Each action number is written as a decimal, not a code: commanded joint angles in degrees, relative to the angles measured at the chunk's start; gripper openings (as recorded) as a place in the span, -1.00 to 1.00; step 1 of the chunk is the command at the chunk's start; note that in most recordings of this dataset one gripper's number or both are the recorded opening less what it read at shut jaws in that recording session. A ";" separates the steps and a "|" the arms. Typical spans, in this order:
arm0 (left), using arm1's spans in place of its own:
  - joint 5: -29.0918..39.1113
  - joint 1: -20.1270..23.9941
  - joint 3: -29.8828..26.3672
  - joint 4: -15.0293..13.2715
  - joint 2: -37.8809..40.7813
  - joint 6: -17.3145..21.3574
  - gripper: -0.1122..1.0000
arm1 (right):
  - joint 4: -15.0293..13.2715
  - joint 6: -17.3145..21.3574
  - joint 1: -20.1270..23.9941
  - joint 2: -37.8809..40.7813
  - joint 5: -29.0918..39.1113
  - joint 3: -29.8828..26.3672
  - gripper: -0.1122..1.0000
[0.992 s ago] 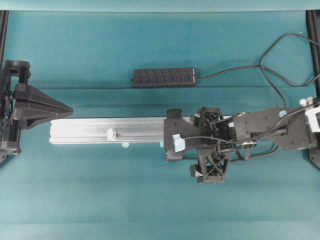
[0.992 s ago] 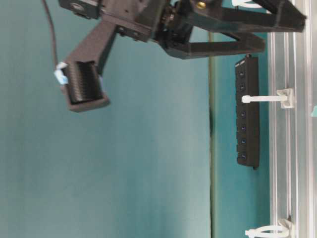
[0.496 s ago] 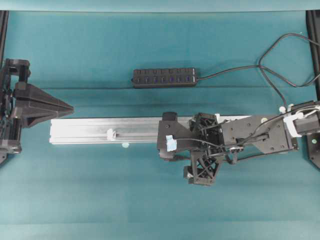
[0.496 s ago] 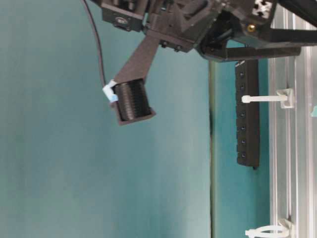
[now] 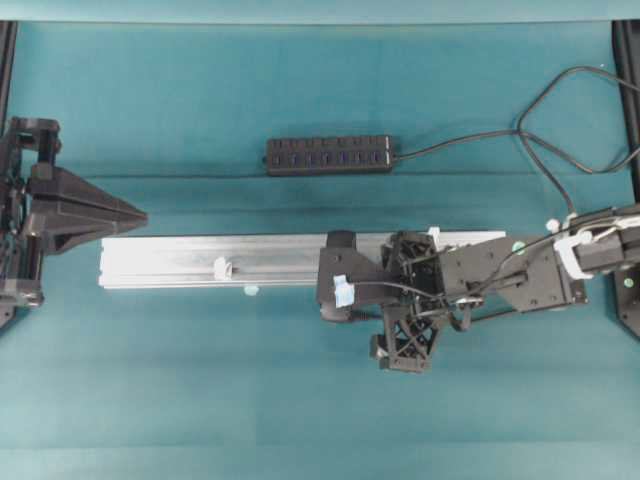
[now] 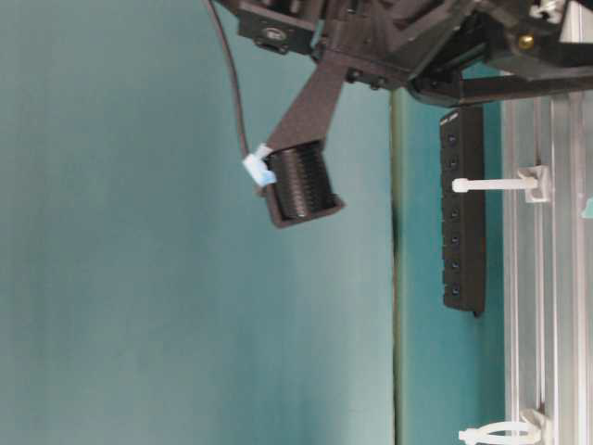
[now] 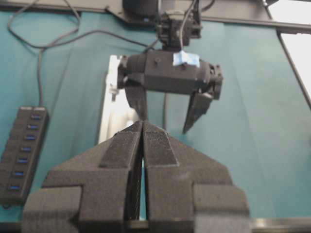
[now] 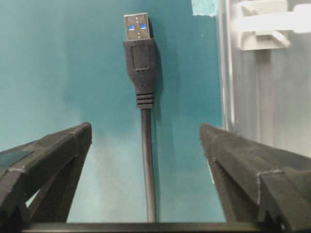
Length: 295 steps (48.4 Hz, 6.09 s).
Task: Pass the USB cable through three rings with both arms.
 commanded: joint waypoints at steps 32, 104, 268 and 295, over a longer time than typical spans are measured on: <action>-0.26 0.09 -0.44 0.18 0.26 0.09 -0.75 | -2.55 -1.05 -0.09 1.93 -0.26 -4.04 0.43; -0.26 0.09 -0.26 0.09 0.00 0.00 -0.75 | -2.20 -7.73 0.35 2.46 4.04 -3.08 0.32; 0.88 0.62 -0.44 0.09 -0.35 -0.44 -0.75 | -7.56 -4.39 -7.56 -33.05 31.11 11.87 -0.94; 0.88 0.62 -0.70 0.18 -0.09 -0.70 -0.75 | -10.55 -4.66 -8.79 -32.61 22.15 18.98 -0.94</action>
